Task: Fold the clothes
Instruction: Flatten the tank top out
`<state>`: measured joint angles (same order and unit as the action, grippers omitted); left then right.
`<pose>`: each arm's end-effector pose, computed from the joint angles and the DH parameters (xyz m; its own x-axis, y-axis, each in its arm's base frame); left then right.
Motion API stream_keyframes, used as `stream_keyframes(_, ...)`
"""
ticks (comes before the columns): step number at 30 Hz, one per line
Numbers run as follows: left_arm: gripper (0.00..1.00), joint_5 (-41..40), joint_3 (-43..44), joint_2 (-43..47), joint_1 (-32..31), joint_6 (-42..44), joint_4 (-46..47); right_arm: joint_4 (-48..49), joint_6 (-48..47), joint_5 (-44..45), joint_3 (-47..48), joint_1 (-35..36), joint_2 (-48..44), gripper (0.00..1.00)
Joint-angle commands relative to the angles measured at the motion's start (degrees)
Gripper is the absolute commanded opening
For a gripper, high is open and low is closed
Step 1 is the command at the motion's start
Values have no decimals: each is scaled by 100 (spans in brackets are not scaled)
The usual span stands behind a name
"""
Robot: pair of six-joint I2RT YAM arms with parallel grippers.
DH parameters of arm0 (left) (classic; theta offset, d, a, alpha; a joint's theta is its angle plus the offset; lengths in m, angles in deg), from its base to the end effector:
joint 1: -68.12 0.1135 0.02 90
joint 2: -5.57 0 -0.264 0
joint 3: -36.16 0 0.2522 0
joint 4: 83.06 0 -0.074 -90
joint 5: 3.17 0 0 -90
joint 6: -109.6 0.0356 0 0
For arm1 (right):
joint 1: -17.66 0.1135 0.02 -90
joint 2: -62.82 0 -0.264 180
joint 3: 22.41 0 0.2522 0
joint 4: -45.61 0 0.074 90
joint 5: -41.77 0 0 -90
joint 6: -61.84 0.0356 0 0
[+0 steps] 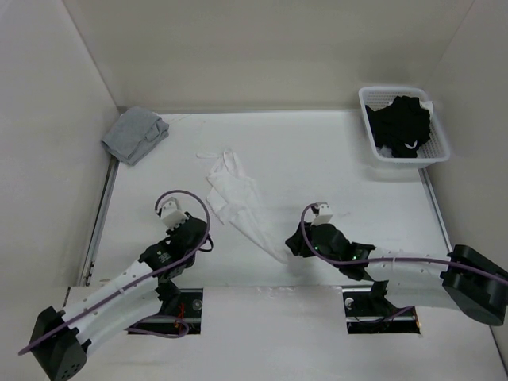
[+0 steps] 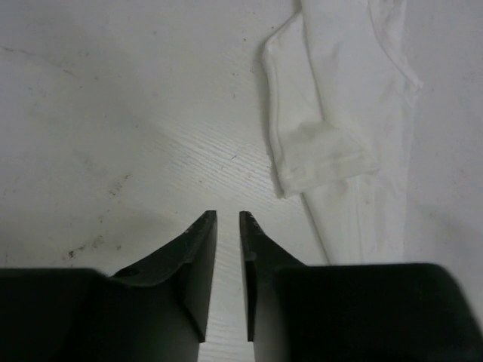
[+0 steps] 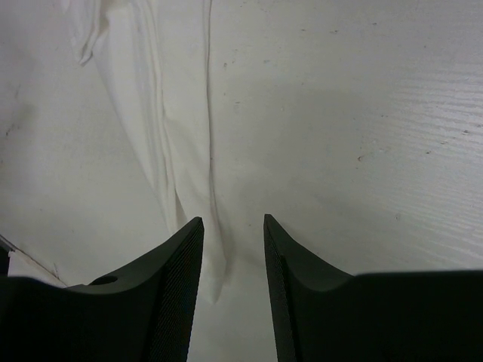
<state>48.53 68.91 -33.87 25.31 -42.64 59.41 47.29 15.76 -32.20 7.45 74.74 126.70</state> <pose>0.1174 -0.0787 0.1807 -0.4219 -0.5558 -0.7163 -0.3561 0.8281 -0.4329 0.1192 0.1661 0.1515 -0.6811 0.1747 -0.7110 -0.2881 0.8288 0.4797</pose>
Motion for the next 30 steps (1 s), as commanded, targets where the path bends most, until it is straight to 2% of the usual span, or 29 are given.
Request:
stream_keyframes(1,21,103,-35,69,93,-412,-87,73,126,14,332,-17,142,43)
stream_keyframes(3,32,244,-18,-281,58,-412,484,73,90,14,455,-26,230,43)
stream_keyframes(4,33,323,-17,-527,14,-455,870,82,90,14,517,-26,283,43)
stream_keyframes(8,32,631,-35,-1503,22,-1017,1944,126,73,31,710,9,538,43)
stream_keyframes(15,32,1280,-132,-2339,698,-1308,3035,143,73,40,790,123,670,43)
stream_keyframes(21,30,1790,-79,-3025,1033,-1264,3308,143,81,32,755,123,652,43)
stream_keyframes(27,27,1870,-35,-3201,1051,-1186,3273,161,73,14,719,123,644,43)
stream_keyframes(30,22,1932,61,-3350,998,-1124,3186,170,73,14,693,123,635,43)
